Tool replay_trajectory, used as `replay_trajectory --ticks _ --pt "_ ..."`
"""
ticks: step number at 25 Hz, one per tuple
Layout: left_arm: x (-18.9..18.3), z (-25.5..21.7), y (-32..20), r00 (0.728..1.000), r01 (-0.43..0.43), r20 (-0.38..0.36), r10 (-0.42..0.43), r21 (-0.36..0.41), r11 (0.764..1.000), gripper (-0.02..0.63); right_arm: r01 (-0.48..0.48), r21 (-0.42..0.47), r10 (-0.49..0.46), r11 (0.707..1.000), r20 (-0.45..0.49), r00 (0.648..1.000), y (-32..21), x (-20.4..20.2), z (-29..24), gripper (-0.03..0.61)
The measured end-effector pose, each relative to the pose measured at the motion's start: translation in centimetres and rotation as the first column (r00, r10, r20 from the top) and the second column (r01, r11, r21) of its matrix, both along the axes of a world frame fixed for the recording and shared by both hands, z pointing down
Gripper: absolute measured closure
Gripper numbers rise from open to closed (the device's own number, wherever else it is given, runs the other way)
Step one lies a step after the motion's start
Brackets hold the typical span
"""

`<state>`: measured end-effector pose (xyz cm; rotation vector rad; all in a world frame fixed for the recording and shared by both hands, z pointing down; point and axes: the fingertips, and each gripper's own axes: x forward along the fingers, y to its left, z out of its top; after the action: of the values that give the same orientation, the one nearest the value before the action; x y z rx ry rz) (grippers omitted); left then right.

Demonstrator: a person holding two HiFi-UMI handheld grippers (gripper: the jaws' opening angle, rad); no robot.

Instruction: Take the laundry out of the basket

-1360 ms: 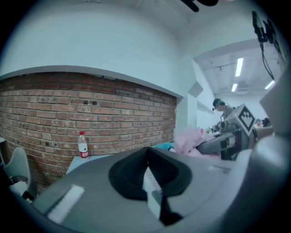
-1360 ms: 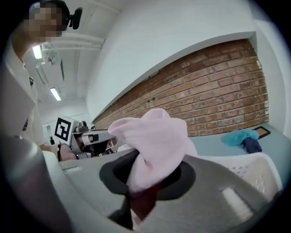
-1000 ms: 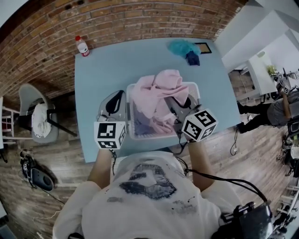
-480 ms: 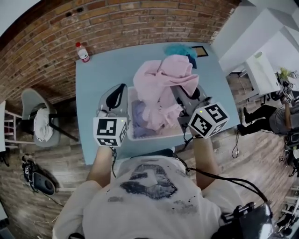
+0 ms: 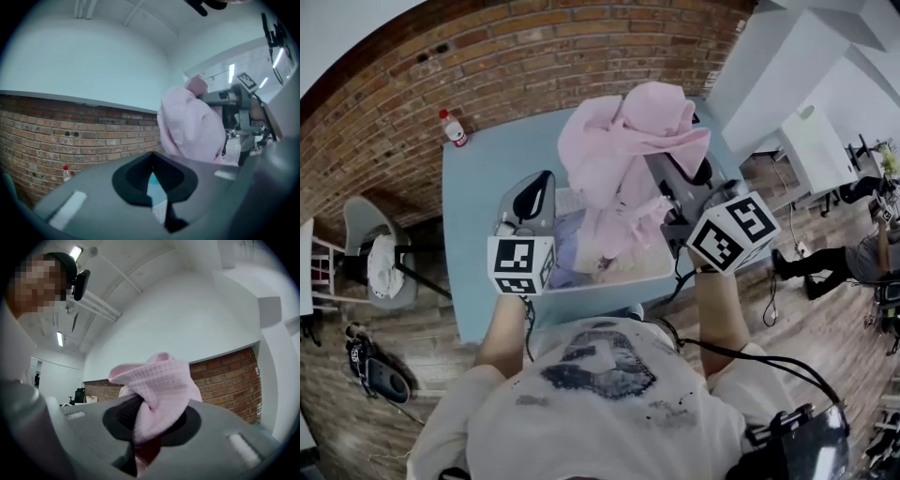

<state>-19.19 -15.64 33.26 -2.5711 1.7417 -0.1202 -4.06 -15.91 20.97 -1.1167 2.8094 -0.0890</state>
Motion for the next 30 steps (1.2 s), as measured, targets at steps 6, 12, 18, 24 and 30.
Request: replay_trajectory --ticks 6,12,18,24,30 --pt "4.5 -1.9 -1.3 1.0 0.001 -0.005 -0.001 0.026 1.0 0.623 -0.009 0.046 0.009 0.999 0.006 1.0 -1.1 4.7 -3.2 0.494" --pt "9.9 -2.8 -1.9 1.0 -0.002 -0.01 0.003 0.047 0.999 0.623 -0.037 0.077 0.036 0.996 0.018 0.999 -1.3 10.9 -3.8 0.494" --pt "16.6 -2.9 -3.3 0.999 -0.038 0.003 0.037 0.055 0.998 0.623 -0.087 0.07 0.085 0.994 0.041 0.996 -2.1 18.2 -2.8 0.494" --pt "24.5 -1.7 -4.6 0.995 -0.094 0.02 0.094 0.034 0.995 0.623 -0.155 0.049 0.154 0.987 0.032 0.988 -3.0 26.0 -0.1 0.494" --pt "29.4 0.4 -6.6 0.988 -0.151 0.028 0.151 -0.002 0.989 0.623 -0.232 0.02 0.232 0.972 -0.003 0.973 -4.5 30.8 2.9 0.494"
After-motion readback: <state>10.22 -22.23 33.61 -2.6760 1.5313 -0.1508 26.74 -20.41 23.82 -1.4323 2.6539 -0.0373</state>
